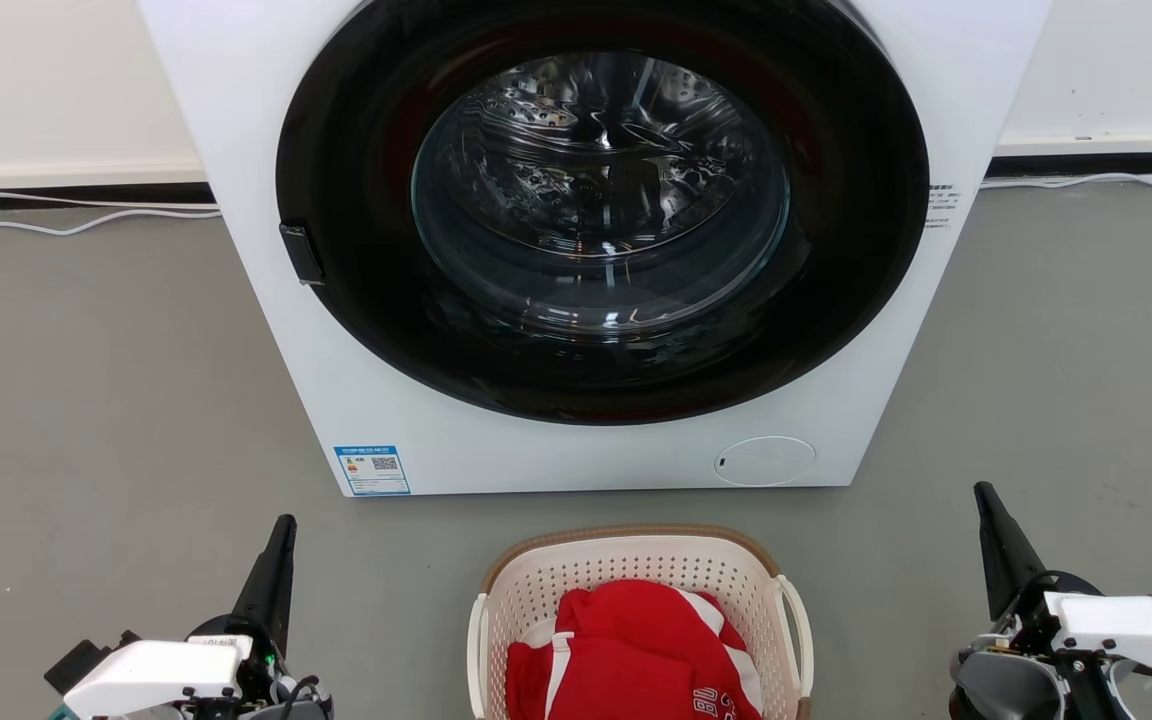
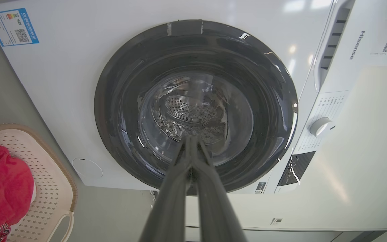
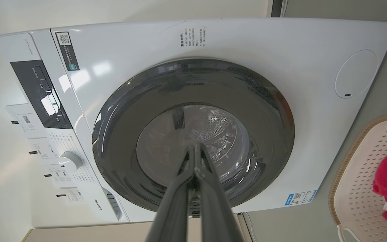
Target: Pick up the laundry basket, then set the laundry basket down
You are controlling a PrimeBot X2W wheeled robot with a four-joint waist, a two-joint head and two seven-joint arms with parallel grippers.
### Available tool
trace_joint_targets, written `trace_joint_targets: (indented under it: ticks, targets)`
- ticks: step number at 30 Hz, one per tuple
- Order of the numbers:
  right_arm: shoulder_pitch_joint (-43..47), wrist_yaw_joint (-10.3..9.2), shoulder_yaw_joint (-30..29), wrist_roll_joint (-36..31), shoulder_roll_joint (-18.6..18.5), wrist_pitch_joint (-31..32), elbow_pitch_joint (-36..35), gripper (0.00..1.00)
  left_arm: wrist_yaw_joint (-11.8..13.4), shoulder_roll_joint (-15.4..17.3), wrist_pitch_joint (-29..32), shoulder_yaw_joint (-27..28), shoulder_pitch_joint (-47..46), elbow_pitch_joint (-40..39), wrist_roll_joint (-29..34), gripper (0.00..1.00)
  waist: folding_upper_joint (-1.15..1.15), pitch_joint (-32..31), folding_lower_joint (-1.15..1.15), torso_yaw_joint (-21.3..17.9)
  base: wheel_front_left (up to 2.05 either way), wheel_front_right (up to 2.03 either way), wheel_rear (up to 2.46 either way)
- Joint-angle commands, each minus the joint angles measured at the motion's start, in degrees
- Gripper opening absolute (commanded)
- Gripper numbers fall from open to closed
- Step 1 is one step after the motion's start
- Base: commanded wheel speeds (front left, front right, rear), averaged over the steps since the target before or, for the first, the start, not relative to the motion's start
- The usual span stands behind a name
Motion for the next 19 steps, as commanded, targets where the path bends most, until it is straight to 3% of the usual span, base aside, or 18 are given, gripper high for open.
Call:
trace_joint_targets:
  ticks: [1, 19]
  targets:
    - [-1.39, 0.42, 1.01, 0.37, -0.16, 0.46, -1.75, 0.00, -0.65, 0.75, 0.12, 1.74, -3.21, -1.24, -0.29, 0.00, 0.00, 0.00, 0.00, 0.00, 0.00, 0.00, 0.00]
    - [-1.39, 0.42, 1.01, 0.37, -0.16, 0.46, -1.75, 0.00, -0.65, 0.75, 0.11, 1.74, -3.20, -1.24, -0.29, 0.00, 0.00, 0.00, 0.00, 0.00, 0.00, 0.00, 0.00]
